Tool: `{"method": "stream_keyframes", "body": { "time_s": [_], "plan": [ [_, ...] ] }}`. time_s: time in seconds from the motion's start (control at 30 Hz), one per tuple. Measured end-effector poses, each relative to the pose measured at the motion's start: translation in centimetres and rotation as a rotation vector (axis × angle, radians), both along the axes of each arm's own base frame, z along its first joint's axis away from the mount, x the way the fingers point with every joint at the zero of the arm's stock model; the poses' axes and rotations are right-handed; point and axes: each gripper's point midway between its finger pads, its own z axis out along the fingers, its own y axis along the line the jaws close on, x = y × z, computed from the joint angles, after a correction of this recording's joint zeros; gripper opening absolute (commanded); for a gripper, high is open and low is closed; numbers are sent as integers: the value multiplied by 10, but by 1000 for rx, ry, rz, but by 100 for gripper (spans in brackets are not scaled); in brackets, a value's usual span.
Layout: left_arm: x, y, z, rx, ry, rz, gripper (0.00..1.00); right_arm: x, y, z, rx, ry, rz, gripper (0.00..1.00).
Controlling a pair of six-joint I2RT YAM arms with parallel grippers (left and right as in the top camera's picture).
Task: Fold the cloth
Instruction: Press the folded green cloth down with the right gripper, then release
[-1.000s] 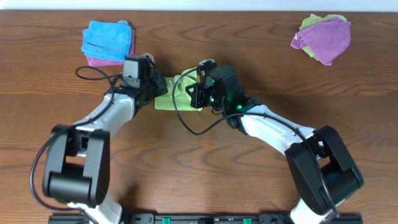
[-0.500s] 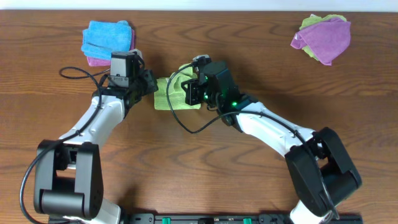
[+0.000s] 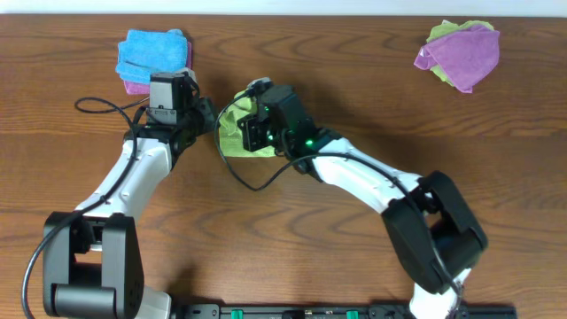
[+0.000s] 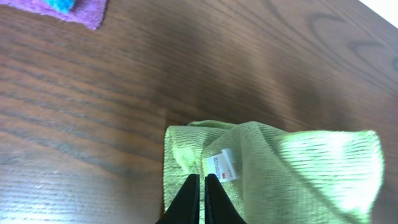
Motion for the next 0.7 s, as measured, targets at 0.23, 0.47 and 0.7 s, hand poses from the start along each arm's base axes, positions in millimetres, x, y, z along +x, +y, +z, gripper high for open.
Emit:
{"method": "stream_keyframes", "body": {
  "time_s": [0.23, 0.47, 0.7],
  "plan": [
    [-2, 17, 6, 13, 0, 36, 6, -8, 13, -12, -24, 10, 37, 1],
    [0, 32, 16, 18, -25, 72, 6, -16, 20, -26, -44, 24, 62, 1],
    [0, 35, 16, 27, -30, 69, 6, -18, 19, -49, -77, 53, 67, 1]
  ]
}}
